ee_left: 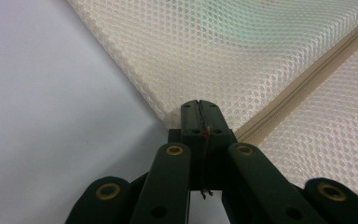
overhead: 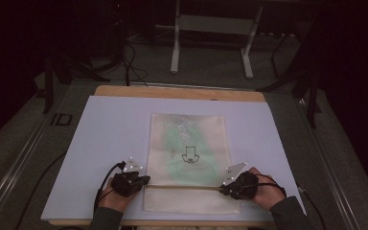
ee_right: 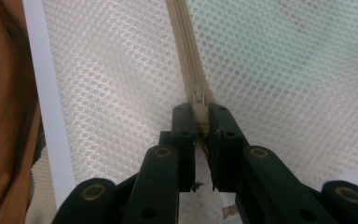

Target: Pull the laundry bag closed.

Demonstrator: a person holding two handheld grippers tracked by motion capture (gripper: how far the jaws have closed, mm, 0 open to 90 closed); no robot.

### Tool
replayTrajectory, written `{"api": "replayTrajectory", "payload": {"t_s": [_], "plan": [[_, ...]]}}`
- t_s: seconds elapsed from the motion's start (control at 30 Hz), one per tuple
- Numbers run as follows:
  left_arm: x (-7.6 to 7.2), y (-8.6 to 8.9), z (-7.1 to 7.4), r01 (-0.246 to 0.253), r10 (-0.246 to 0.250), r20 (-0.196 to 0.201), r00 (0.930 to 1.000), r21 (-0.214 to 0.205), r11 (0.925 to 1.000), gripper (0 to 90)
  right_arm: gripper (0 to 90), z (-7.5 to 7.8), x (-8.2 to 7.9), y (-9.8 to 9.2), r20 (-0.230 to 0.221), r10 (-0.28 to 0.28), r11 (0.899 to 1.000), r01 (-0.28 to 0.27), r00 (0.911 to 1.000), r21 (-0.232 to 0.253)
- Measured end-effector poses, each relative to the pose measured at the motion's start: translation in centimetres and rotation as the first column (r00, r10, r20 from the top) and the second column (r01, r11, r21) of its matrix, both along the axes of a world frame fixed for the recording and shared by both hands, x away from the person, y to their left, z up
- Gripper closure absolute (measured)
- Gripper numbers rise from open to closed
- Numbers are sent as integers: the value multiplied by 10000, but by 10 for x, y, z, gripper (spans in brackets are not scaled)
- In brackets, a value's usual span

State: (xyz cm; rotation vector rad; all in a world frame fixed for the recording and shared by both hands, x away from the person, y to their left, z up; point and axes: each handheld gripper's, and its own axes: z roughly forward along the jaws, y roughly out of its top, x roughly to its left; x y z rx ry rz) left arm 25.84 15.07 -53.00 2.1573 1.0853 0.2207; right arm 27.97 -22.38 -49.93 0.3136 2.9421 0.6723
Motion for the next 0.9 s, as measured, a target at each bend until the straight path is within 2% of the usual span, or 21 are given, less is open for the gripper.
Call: {"api": "replayTrajectory", "payload": {"t_s": [0.2,0.5,0.9], "plan": [[0,0,0,0,0,-4,10000,-8,10000,895,823,1,1,-5,-62,-99,9999,99,9999,45],[0,0,0,-12,12,-6,10000,-3,10000,895,823,1,-1,-23,-168,-493,9987,495,9986,137],[0,0,0,15,-15,-14,10000,3,10000,895,823,2,-2,-40,-285,-813,9954,827,9963,486]]}}
